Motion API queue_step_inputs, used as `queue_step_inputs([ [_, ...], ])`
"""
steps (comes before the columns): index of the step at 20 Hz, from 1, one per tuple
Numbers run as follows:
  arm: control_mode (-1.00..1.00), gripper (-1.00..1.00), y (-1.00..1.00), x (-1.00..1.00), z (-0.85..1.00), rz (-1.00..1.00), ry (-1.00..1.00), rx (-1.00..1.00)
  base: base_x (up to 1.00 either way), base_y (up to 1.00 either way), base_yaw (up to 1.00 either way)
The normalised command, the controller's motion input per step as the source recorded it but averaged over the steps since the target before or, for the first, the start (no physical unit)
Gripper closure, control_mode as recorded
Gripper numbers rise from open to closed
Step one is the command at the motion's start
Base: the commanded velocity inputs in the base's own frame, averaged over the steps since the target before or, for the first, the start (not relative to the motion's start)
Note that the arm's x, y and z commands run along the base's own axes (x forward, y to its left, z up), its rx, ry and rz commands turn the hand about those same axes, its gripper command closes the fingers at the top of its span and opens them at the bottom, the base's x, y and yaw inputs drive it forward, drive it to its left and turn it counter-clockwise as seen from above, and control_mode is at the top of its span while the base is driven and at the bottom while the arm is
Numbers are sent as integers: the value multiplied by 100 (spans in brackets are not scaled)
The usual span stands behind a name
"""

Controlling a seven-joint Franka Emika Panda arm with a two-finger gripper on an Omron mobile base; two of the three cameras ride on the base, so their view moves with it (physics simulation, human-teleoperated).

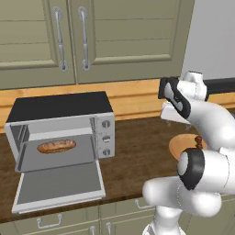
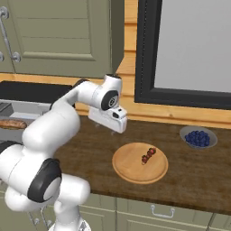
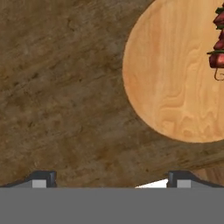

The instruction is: Pick up the kebab skewer and baguette bread, and place them inside the toaster oven. Close the toaster oven door and start by setting the timer.

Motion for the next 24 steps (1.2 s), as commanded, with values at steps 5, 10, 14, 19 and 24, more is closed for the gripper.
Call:
queue_step_inputs([
  [5, -100, -100, -93, 7, -46, -11, 0, -2, 0, 0, 0],
  [10, -100, -100, -77, 24, -23, 1, 0, 0, 0, 0, 0],
  [14, -100, -100, -79, 27, -32, 3, 0, 0, 0, 0, 0],
  [19, -100, -100, -74, 23, -47, 8, 0, 0, 0, 0, 0],
  [24, -100, -100, -33, 37, -48, 10, 0, -3, 0, 0, 0],
])
